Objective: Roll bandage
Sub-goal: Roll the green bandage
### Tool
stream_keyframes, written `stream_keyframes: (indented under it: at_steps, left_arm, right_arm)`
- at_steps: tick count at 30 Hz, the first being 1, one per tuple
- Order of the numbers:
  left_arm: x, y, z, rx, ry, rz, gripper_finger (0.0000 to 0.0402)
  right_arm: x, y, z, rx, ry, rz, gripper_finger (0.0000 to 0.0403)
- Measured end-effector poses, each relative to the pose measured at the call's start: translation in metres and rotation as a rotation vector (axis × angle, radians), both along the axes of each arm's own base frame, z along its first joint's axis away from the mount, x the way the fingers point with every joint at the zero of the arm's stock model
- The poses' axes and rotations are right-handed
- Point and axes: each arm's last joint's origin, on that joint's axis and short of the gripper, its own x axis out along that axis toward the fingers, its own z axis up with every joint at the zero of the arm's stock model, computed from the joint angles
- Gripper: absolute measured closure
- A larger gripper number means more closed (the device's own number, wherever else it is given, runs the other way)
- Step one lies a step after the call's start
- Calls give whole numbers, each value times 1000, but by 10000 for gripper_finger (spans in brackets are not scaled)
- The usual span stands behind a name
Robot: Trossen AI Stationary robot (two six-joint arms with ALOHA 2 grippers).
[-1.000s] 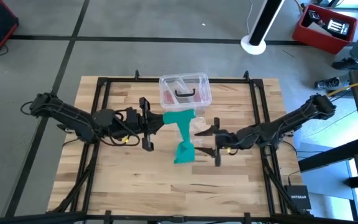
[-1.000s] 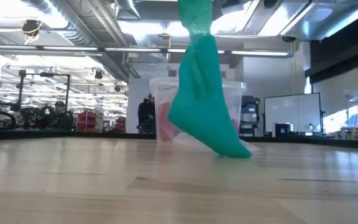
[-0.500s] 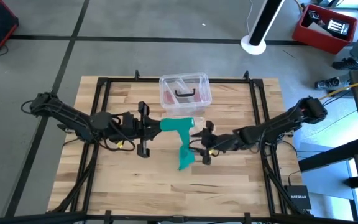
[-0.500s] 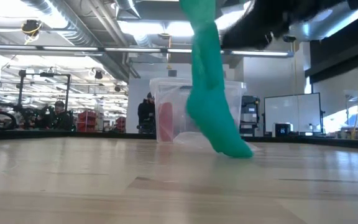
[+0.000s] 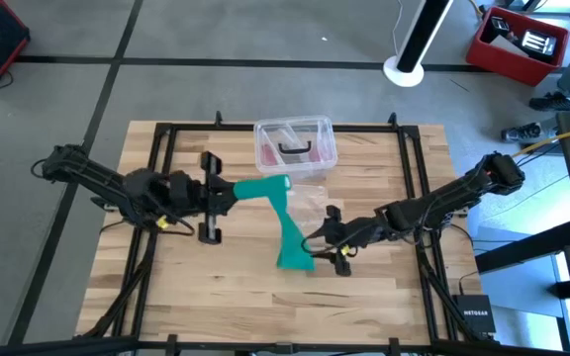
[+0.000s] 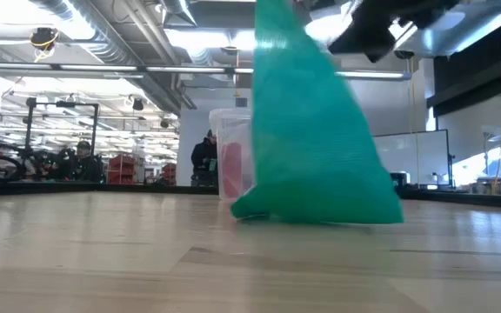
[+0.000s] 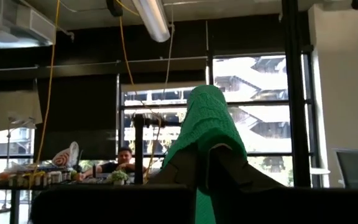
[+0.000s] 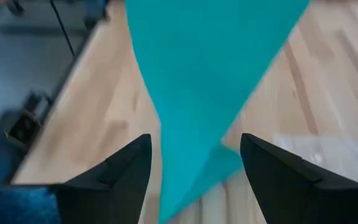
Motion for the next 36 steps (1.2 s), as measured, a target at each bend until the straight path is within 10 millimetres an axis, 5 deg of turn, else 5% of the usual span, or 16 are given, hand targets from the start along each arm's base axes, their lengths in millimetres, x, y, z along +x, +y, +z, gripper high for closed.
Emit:
stream_keyframes:
  at_steps: [6, 14, 19, 27, 36]
  left_arm:
    - [-3, 0, -1, -23, 38, -61, 390]
    - [19, -12, -25, -38, 186, -206, 390]
    - [23, -12, -16, 25, 227, -478, 390]
    - [28, -2, -21, -77, 330, -147, 390]
    - [38, 2, -21, -98, 258, 79, 390]
  right_arm:
    - [-20, -5, 8, -52, 203, -57, 155]
    - [-55, 2, -11, -107, 30, -34, 155]
    - [-78, 3, -23, 32, -127, -32, 155]
    - [-84, 19, -4, 130, -322, 47, 155]
    - [-72, 9, 18, -38, -527, -187, 155]
